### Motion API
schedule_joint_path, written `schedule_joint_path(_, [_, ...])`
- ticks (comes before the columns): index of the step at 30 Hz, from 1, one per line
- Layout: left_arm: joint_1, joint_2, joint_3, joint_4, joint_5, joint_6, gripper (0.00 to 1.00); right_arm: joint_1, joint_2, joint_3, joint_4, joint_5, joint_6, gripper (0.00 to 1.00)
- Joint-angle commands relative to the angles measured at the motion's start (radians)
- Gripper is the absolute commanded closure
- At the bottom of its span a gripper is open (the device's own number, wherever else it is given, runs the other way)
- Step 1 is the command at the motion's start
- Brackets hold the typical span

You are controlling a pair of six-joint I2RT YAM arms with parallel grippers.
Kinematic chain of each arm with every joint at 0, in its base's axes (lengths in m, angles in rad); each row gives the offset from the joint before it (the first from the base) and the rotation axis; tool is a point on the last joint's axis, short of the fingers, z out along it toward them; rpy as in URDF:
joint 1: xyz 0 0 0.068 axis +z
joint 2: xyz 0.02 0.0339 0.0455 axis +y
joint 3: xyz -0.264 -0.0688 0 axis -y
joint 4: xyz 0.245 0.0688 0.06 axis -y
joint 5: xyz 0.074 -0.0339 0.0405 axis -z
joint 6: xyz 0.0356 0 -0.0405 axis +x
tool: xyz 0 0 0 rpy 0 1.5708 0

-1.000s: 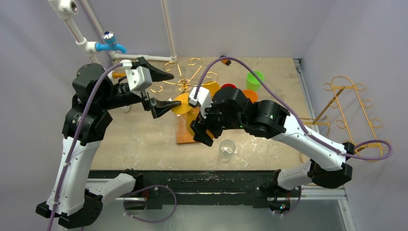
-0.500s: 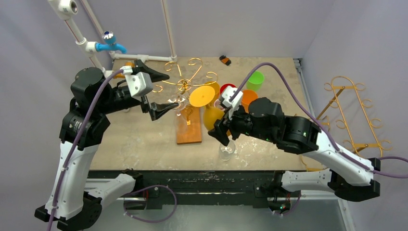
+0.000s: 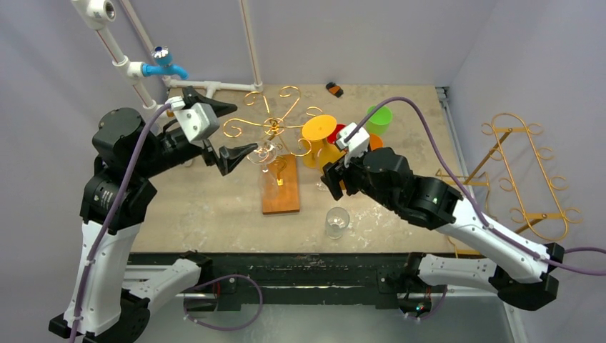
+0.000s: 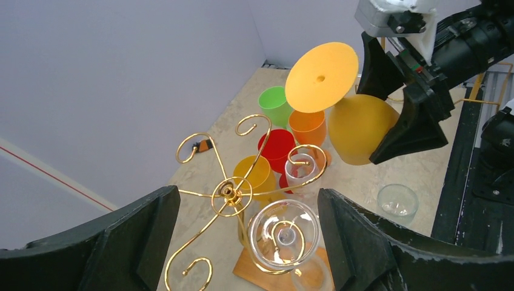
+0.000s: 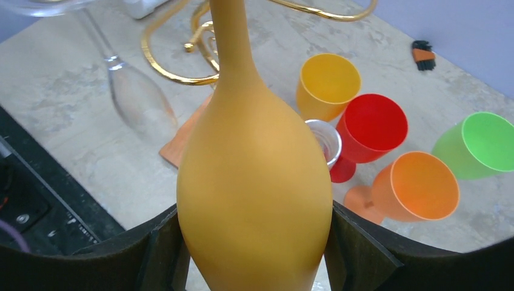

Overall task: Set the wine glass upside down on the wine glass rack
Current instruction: Turn the wine glass upside down at the wine rack.

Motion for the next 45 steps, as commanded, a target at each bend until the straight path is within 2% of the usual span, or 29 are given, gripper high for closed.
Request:
schedule_joint_path(1, [-0.003,-0.018,0.001,-0.001,-0.044,-0.021,0.10,-0.088,-0.006,-0.036,0.100,-0.058,-0.029,1.00])
schedule_joint_path(31, [-0.003,-0.044,-0.043,-0.032,-0.070,0.018,0.12,-0.114,0.171,-0.137,0.267,-0.206,-0.062,1.00])
schedule_joint_path(40, [-0.003,-0.021,-0.126,-0.063,-0.209,0.132,0.16,-0.134,0.149,-0.139,0.271,-0.181,-0.068,1.00])
schedule_joint_path(45, [-0.003,-0.004,-0.142,-0.047,-0.253,0.132,0.18,-0.135,0.148,-0.148,0.285,-0.210,-0.066,1.00])
